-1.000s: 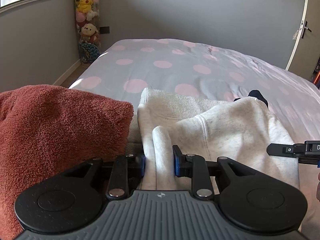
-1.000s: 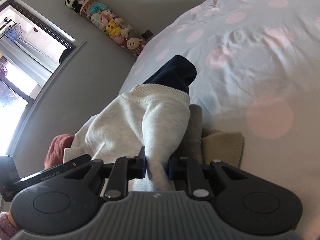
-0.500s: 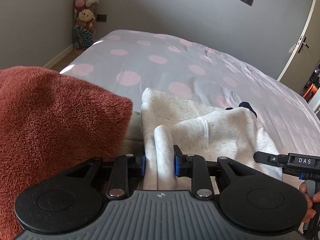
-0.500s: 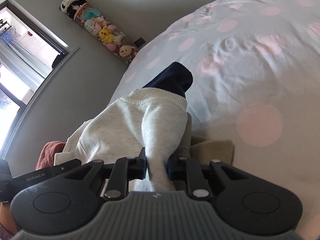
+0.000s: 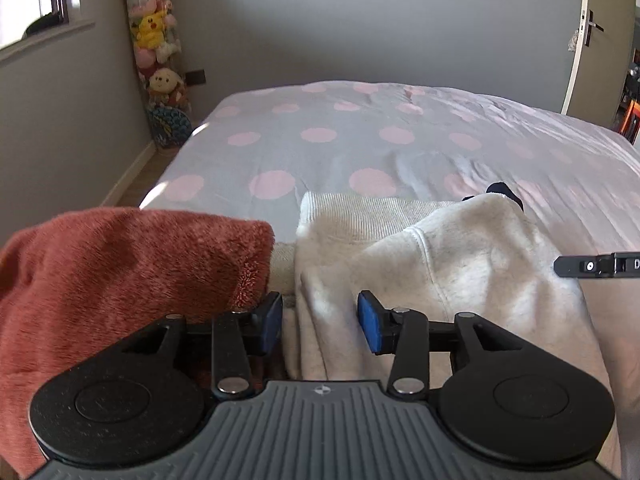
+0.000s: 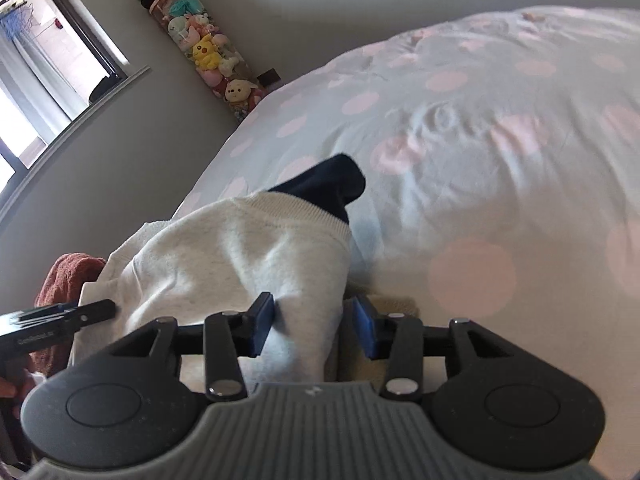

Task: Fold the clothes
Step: 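Lower the sweatshirt onto the fleece stack and open both tools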

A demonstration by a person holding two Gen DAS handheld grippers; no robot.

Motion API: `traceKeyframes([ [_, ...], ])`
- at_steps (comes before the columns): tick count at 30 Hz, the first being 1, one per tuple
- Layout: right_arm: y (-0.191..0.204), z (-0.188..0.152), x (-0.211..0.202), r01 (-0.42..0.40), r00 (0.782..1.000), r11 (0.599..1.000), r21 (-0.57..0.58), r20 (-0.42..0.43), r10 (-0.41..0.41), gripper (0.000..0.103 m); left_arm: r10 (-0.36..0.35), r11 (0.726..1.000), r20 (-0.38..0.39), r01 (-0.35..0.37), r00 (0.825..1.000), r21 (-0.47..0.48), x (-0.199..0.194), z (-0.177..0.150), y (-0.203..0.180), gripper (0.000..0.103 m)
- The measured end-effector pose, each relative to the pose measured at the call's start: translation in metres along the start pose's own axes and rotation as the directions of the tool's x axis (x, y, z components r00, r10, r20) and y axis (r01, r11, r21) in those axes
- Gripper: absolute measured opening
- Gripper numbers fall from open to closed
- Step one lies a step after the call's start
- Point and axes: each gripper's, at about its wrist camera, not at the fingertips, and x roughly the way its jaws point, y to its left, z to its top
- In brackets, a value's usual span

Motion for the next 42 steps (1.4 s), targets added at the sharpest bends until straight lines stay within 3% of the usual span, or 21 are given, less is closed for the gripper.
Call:
traceKeyframes([
  [2, 0.003, 0.006, -0.011, 0.017, 0.999, 0.999, -0.051, 0.034, -0.016, 0.043, 0.018, 0.999, 0.025, -0.019, 1.000, 0.036, -0.014, 0.003, -0.005, 0.040],
  [5, 0.013, 0.016, -0.018, 0.013, 0.997, 0.992, -0.126, 0.071, -0.004, 0.024, 0.027, 0.997, 0.053, -0.031, 0.998, 0.068, -0.031, 0.009, -0.014, 0.040],
  [8, 0.027, 0.027, -0.015, -0.024, 0.996, 0.982, -0.185, 0.078, 0.039, 0.019, 0.000, 0.996, 0.025, -0.002, 1.000, 0.086, -0.028, 0.016, -0.020, 0.032],
  [15, 0.060, 0.040, 0.039, -0.077, 0.997, 0.949, -0.307, 0.002, 0.082, 0.016, 0.041, 0.997, -0.059, -0.037, 0.997, 0.062, 0.020, 0.005, -0.009, 0.026],
  [19, 0.058, 0.041, 0.077, -0.084, 0.996, 0.956, -0.283, -0.062, 0.069, 0.012, 0.021, 1.000, -0.111, -0.022, 0.994, -0.016, 0.046, 0.002, 0.010, 0.026],
  [26, 0.054, 0.039, 0.110, -0.061, 0.996, 0.971, -0.231, -0.072, 0.045, 0.010, 0.089, 0.996, -0.153, -0.088, 0.984, 0.010, 0.064, 0.009, 0.003, 0.026],
  [30, 0.066, 0.044, 0.098, -0.042, 0.998, 0.961, -0.274, -0.066, 0.025, 0.011, 0.084, 0.996, -0.126, -0.086, 0.989, -0.012, 0.050, 0.007, 0.004, 0.026],
  [33, 0.077, 0.045, 0.071, -0.089, 0.996, 0.945, -0.315, -0.027, 0.085, 0.017, 0.069, 0.998, -0.068, -0.068, 0.995, 0.006, 0.023, 0.001, 0.001, 0.026],
  [36, 0.098, 0.039, 0.059, -0.186, 0.982, 0.902, -0.389, -0.080, 0.168, 0.017, 0.056, 0.997, -0.048, -0.054, 0.997, 0.053, 0.002, -0.008, -0.007, 0.026],
  [39, 0.122, 0.023, 0.073, -0.186, 0.981, 0.857, -0.481, -0.139, 0.135, 0.016, 0.050, 0.995, -0.062, -0.045, 0.997, 0.089, -0.011, -0.015, -0.015, 0.026],
  [42, 0.130, 0.015, 0.102, -0.137, 0.987, 0.864, -0.484, -0.145, 0.075, 0.017, 0.043, 0.995, -0.080, -0.035, 0.996, 0.088, -0.020, -0.017, -0.017, 0.026],
])
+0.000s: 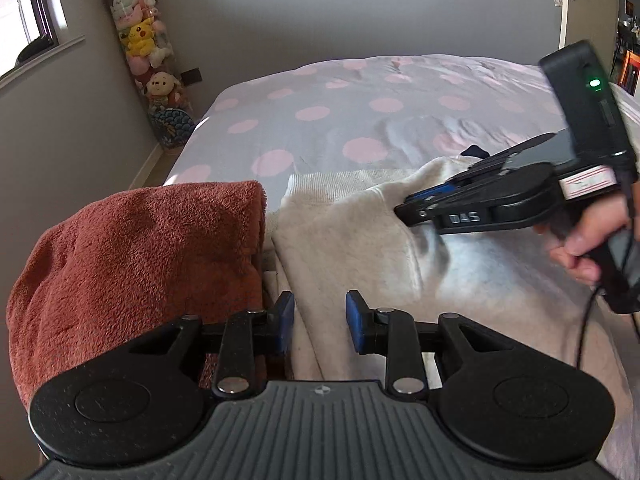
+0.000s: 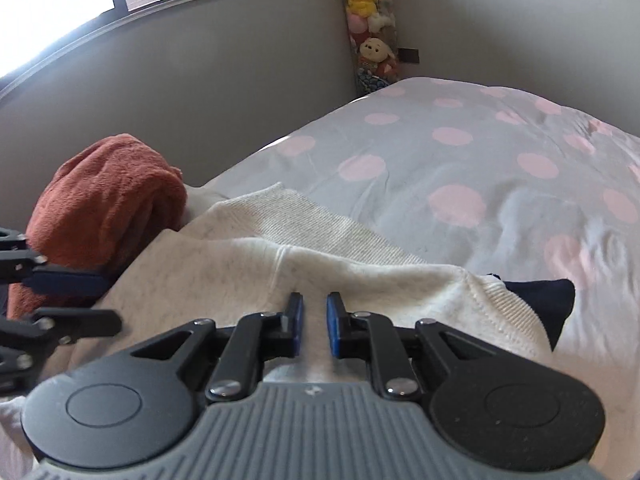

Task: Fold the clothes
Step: 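Lower the sweatshirt onto the fleece stack and open both tools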

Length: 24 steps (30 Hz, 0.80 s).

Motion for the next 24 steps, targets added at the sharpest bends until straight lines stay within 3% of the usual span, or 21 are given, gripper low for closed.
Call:
traceKeyframes([
  [4, 0.001, 0.010, 0.006, 0.026, 0.999, 0.998, 0.052, -0.020, -0.025, 0.016, -0.010, 1.000, -0.014, 0.010, 1.000, 0.001, -0.011, -0.001, 0.001, 0.026],
  [12, 0.006, -0.008, -0.060, 0.014, 0.999, 0.999, 0.050, 0.031, -0.016, 0.017, -0.089, 0.996, 0.000, 0.089, 0.996, 0.030, -0.029, -0.012, -0.020, 0.026],
  [19, 0.029, -0.063, -0.106, -0.031, 0.999, 0.997, 0.072, 0.028, 0.029, 0.017, -0.035, 0.995, -0.087, 0.042, 0.996, 0.089, -0.014, -0.051, -0.037, 0.026],
  [24, 0.049, -0.120, -0.133, 0.008, 1.000, 0.998, 0.055, 0.025, -0.010, 0.017, -0.044, 0.999, -0.108, 0.046, 0.993, 0.016, -0.012, -0.075, -0.022, 0.026],
])
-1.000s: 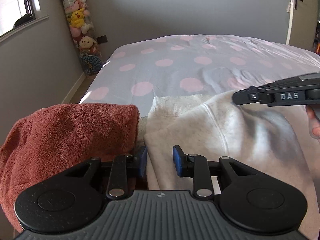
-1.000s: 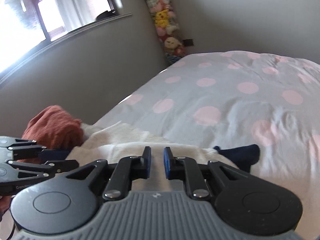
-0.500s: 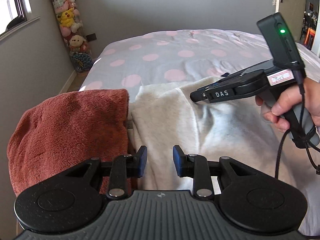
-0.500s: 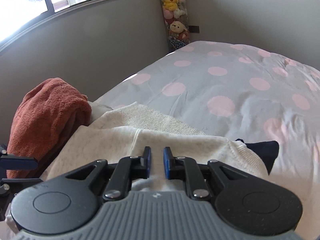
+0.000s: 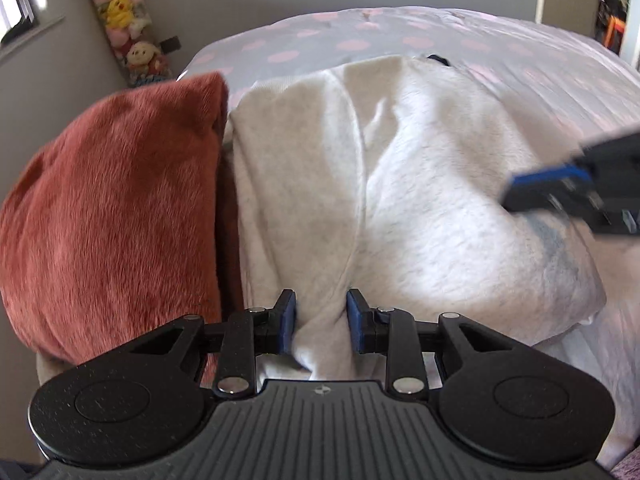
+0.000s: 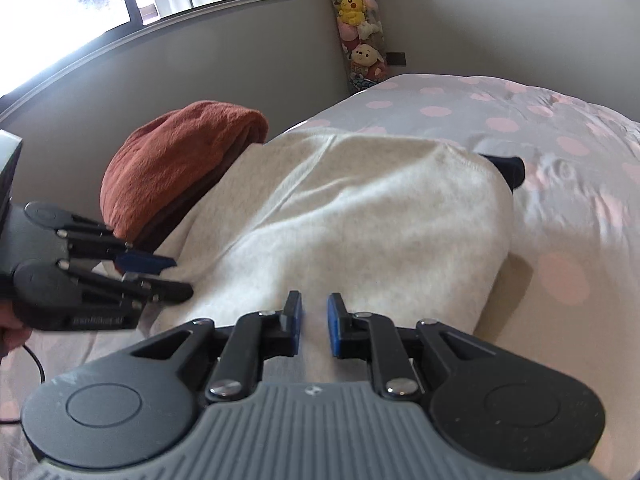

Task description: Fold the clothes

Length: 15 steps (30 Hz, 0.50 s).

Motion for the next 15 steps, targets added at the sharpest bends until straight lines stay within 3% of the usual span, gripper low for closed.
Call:
traceKeyframes([
  [6, -0.007, -0.058, -0.015, 0.034, 0.999, 0.999, 0.041, -0.016, -0.033, 0.015, 0.026, 1.000, -0.003, -0.026, 1.000, 0.003, 0.014, -0.012, 0.000, 0.027],
  [11, -0.004, -0.068, -0.030, 0.066, 0.997, 0.997, 0.043, -0.040, -0.064, 0.015, 0.048, 0.999, -0.007, -0.048, 0.999, -0.019, 0.006, -0.011, -0.002, 0.027],
  [15, -0.011, -0.080, -0.046, 0.084, 0.992, 0.989, 0.125, -0.101, -0.072, 0.019, 0.063, 0.996, -0.012, -0.064, 0.998, -0.062, -0.013, -0.012, 0.002, 0.031],
])
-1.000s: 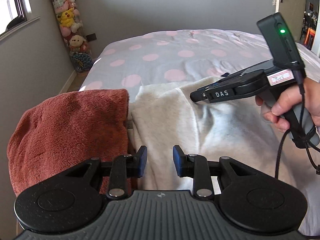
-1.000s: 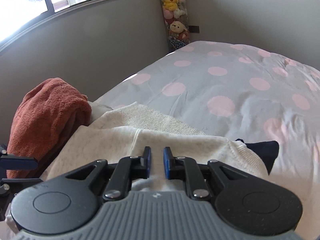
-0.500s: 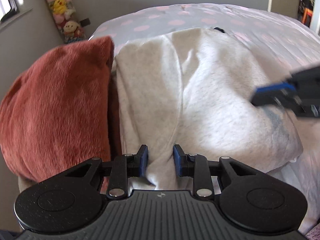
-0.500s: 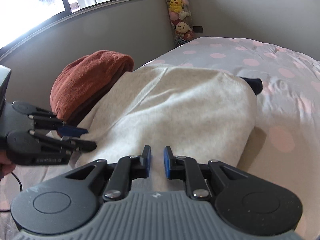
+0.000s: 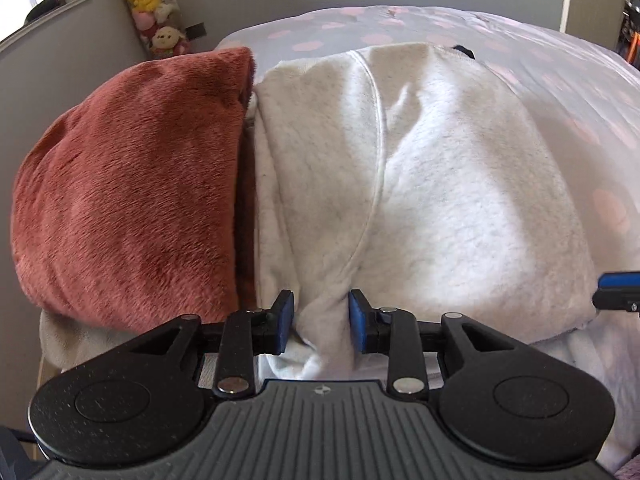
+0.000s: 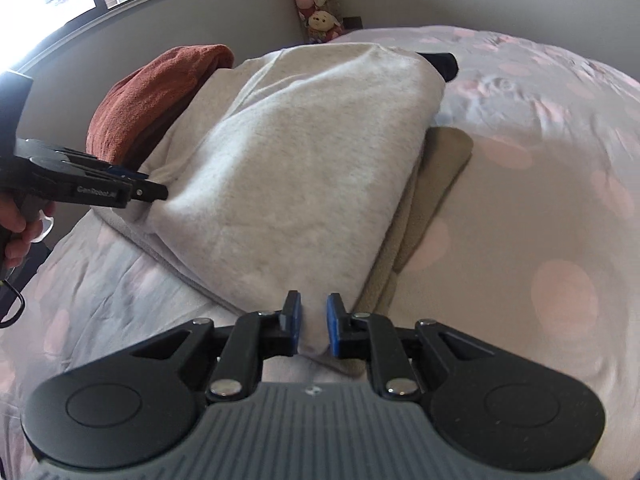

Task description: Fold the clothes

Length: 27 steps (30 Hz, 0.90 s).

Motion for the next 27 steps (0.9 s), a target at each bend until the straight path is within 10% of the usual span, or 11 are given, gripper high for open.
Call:
traceKeyframes([
  [10, -0.013, -0.023, -0.070, 0.030, 0.998, 0.987, 0.157, 0.047, -0.038, 0.037, 0.038, 0.994, 0.144, -0.023, 0.989, -0.103, -0.091, -0.010, -0.033, 0.054],
  [16, 0.007, -0.011, -0.131, 0.012, 0.982, 0.993, 0.118, 0.186, -0.034, 0.069, 0.068, 0.980, 0.259, -0.015, 0.963, -0.201, -0.147, -0.011, -0.079, 0.073],
  [27, 0.024, -0.033, -0.213, -0.015, 0.956, 0.995, 0.098, 0.293, -0.014, 0.088, 0.235, 0.941, 0.336, -0.127, 0.912, -0.313, -0.207, -0.048, -0.162, 0.075],
])
